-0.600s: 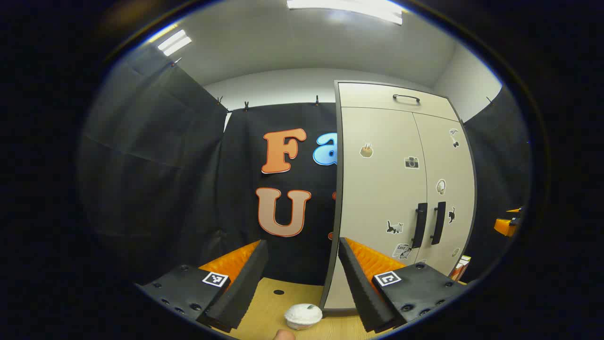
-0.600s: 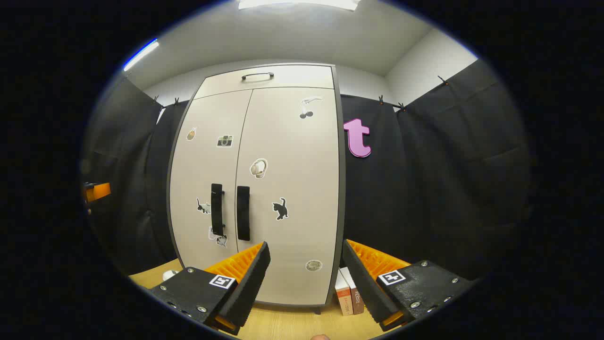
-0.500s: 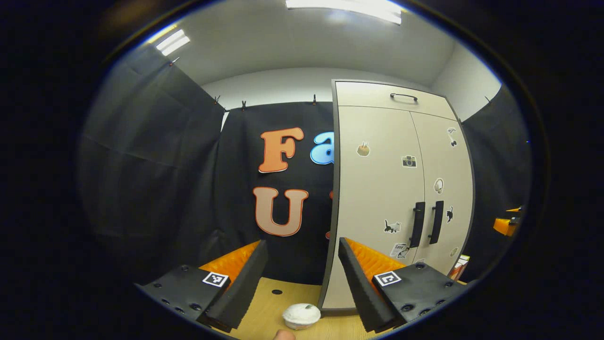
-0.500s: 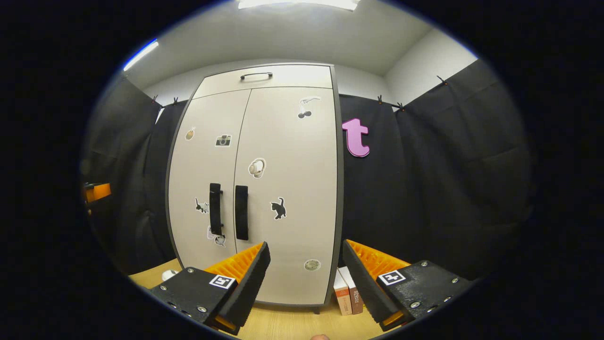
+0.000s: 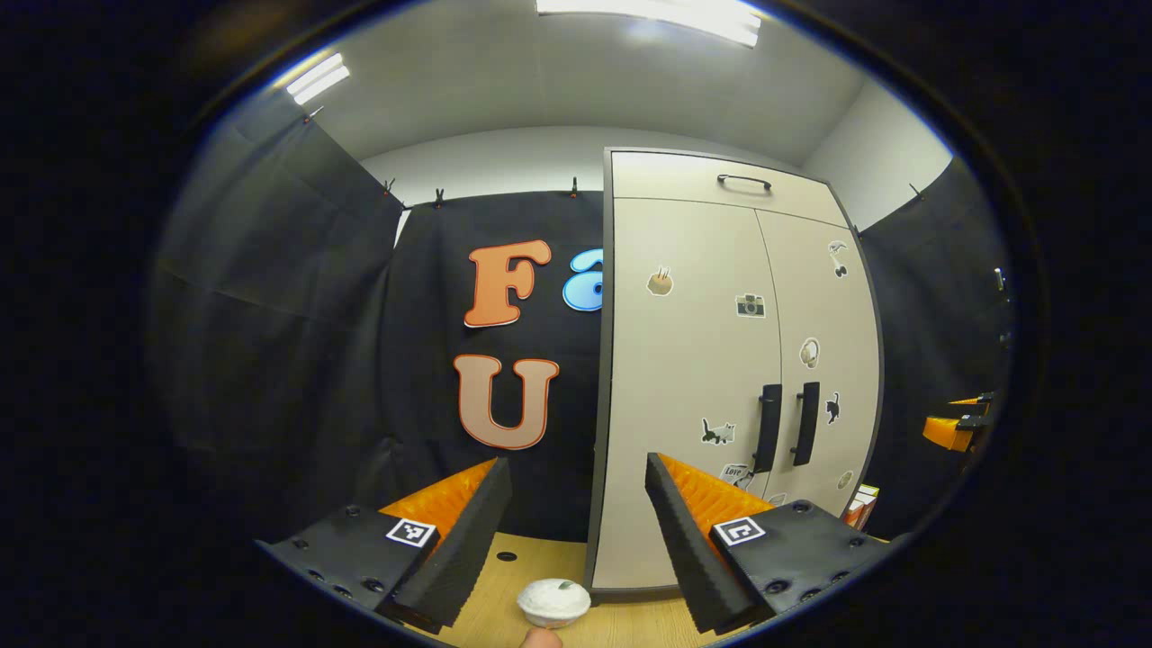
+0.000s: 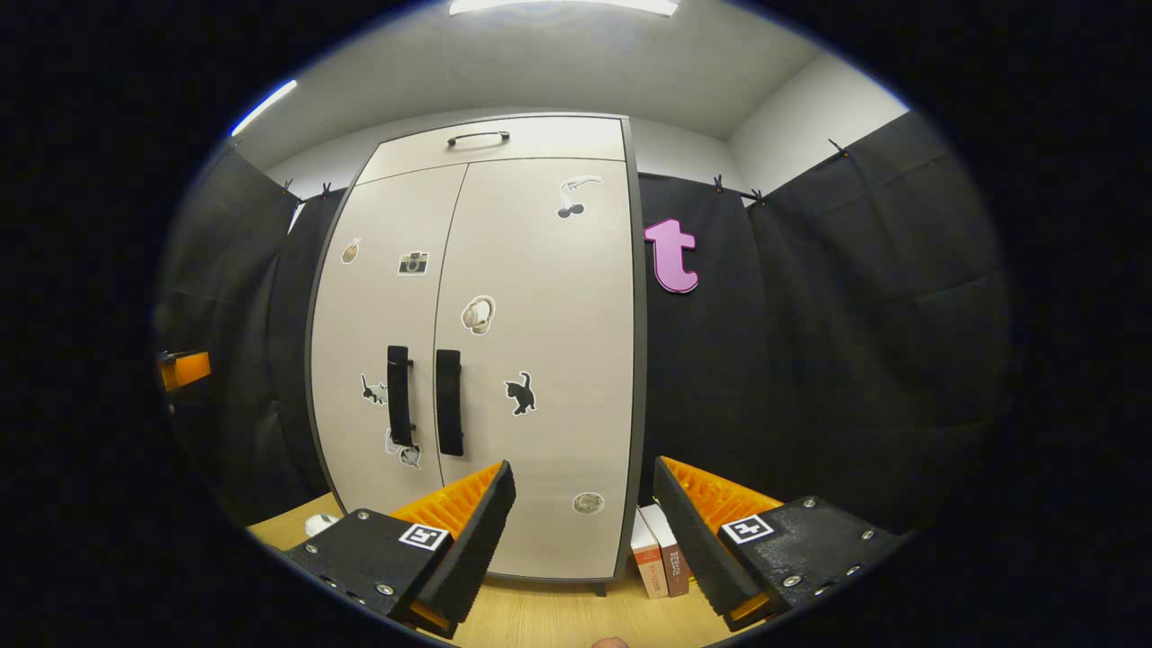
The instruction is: Open the right door of the double-door shoe cabinet with the right hand, and open the left door with the left hand.
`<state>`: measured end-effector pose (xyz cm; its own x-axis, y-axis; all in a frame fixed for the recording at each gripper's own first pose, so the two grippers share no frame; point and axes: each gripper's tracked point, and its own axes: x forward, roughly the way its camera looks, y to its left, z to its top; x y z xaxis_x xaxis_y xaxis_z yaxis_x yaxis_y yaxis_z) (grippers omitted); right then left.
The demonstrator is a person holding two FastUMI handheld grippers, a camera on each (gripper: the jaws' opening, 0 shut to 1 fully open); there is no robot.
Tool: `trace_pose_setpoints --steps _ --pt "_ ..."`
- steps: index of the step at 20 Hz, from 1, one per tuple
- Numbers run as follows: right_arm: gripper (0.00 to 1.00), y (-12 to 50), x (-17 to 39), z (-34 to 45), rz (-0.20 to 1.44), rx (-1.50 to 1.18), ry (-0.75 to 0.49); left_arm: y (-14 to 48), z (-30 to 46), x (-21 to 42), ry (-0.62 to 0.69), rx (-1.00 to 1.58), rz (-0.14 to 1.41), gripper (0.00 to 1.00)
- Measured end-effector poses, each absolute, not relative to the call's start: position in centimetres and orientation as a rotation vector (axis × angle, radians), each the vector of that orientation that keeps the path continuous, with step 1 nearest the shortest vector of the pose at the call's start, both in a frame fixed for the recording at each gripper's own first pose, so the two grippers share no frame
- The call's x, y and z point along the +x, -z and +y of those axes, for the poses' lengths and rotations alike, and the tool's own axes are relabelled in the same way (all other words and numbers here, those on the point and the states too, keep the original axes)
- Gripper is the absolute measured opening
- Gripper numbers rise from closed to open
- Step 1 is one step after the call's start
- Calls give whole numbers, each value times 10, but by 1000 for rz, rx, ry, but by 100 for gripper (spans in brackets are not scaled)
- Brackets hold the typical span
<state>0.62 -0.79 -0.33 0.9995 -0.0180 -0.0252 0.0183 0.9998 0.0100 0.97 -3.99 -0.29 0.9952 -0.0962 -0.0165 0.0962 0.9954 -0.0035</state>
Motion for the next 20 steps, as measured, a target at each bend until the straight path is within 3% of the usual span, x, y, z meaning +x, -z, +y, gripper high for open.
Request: trace_pose_setpoints --steps 11,20 --pt "94 17 17 2 66 27 17 17 -44 8 137 -25 65 96" --pt "94 10 42 69 80 24 -73 18 -31 -9 133 -14 79 96"
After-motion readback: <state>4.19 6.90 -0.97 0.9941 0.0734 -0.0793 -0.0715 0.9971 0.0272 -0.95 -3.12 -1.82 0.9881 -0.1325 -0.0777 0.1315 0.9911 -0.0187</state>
